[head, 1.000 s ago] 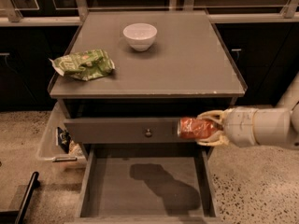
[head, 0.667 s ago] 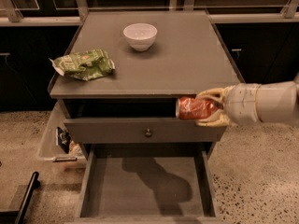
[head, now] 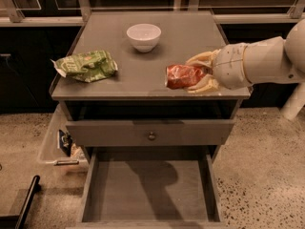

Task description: Pick coke can from middle drawer and place on counter

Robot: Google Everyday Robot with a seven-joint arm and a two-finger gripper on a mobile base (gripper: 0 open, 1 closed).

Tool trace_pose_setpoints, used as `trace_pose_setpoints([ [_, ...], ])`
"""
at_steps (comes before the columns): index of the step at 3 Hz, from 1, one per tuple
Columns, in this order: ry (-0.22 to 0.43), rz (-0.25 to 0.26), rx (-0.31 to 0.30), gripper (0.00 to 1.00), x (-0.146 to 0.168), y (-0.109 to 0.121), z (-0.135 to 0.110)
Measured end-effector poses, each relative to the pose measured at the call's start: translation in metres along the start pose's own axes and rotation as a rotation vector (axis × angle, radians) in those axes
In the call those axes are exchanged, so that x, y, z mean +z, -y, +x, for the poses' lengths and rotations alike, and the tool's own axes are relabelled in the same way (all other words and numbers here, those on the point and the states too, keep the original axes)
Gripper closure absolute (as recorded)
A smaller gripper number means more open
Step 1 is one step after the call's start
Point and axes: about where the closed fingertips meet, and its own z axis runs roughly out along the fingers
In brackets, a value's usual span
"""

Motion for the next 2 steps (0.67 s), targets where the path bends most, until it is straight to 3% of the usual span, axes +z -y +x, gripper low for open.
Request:
trace_pose_setpoints([
  [1, 0.010, 0.036, 0.013, 1.00, 0.022, 0.027, 0.012],
  [2, 0.072, 0.046, 0.069, 1.00, 0.056, 0.059, 0.024],
])
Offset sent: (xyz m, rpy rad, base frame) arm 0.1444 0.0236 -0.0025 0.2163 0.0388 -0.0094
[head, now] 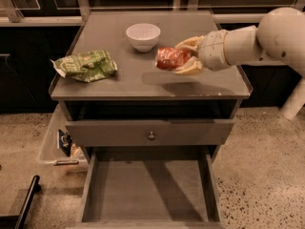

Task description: Pick coke can from middle drawer and place on counter

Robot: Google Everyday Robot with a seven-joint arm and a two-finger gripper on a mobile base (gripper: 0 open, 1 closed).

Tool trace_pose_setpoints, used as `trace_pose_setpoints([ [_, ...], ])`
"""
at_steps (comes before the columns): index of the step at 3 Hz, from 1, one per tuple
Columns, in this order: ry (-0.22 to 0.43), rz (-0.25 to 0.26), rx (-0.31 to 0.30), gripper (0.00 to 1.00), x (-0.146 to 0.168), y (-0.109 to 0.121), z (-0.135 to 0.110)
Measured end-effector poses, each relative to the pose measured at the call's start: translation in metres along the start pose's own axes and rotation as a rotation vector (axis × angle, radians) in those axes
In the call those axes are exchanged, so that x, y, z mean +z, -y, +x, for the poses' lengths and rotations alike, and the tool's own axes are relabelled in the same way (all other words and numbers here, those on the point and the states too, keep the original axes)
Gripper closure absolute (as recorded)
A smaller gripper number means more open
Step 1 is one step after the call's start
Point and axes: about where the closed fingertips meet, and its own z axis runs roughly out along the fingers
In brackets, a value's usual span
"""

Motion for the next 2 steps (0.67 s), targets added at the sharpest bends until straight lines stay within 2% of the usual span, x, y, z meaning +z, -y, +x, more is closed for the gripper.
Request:
trace_pose_setpoints([
  [1, 0.063, -0.011, 0.070, 1.00, 0.025, 0.024, 0.016],
  [2, 0.079, -0.021, 0.140, 1.00, 0.032, 0.038, 0.040],
])
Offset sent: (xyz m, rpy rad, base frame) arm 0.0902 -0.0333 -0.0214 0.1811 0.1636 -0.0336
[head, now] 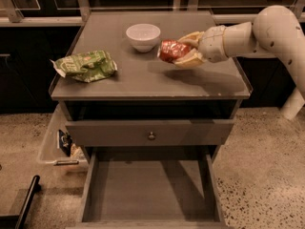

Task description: Pick coke can from middle drawer and place on counter

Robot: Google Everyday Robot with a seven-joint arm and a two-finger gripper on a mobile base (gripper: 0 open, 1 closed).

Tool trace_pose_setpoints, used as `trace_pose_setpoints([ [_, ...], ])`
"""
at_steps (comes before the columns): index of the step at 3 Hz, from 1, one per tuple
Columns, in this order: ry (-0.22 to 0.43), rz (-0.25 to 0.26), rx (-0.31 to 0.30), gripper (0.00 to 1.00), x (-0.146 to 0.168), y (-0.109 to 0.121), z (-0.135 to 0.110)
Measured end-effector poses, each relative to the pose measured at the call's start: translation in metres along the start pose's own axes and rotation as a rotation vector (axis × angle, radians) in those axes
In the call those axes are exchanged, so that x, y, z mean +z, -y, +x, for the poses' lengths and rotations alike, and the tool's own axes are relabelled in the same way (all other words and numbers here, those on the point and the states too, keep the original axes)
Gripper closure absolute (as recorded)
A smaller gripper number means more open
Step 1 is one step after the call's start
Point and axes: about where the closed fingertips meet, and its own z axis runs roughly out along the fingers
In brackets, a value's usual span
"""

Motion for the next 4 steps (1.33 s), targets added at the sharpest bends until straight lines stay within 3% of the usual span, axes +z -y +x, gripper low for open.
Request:
trace_pose_setpoints([
  [2, -0.076, -0.035, 0.062, 1.00, -0.016, 0.013, 0.025],
  [4, -0.139, -0.118, 0.081, 1.00, -0.010, 0.008, 0.036],
])
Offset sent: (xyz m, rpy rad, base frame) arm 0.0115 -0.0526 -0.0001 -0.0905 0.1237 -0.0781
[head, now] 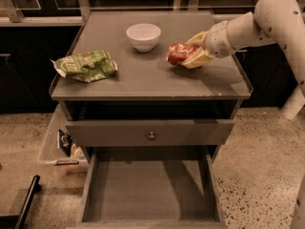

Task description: Pick coke can from middle drawer and place on counter

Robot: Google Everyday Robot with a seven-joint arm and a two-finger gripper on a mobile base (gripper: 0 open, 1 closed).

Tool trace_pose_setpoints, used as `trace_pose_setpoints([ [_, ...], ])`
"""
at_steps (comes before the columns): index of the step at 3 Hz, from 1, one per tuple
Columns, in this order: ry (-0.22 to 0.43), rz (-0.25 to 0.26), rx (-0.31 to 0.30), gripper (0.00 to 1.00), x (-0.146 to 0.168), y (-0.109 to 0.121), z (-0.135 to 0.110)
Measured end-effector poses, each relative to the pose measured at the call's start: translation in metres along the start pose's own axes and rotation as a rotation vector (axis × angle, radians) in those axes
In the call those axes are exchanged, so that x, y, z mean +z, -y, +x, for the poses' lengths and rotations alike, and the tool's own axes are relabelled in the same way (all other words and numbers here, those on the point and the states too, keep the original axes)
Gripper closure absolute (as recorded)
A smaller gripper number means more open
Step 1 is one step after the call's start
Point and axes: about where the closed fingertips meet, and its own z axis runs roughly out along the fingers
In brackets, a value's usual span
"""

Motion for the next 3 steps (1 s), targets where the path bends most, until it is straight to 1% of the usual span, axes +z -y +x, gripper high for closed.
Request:
trace_pose_setpoints([
  [1, -0.013, -0.031, 0.008, 1.00, 0.0063, -0.0042, 0.0041],
  [2, -0.020, -0.043, 0.017, 1.00, 0.0098, -0.0075, 0.0076],
  [3, -0.020, -0.043, 0.017, 0.81, 0.0098, -0.0075, 0.0076],
])
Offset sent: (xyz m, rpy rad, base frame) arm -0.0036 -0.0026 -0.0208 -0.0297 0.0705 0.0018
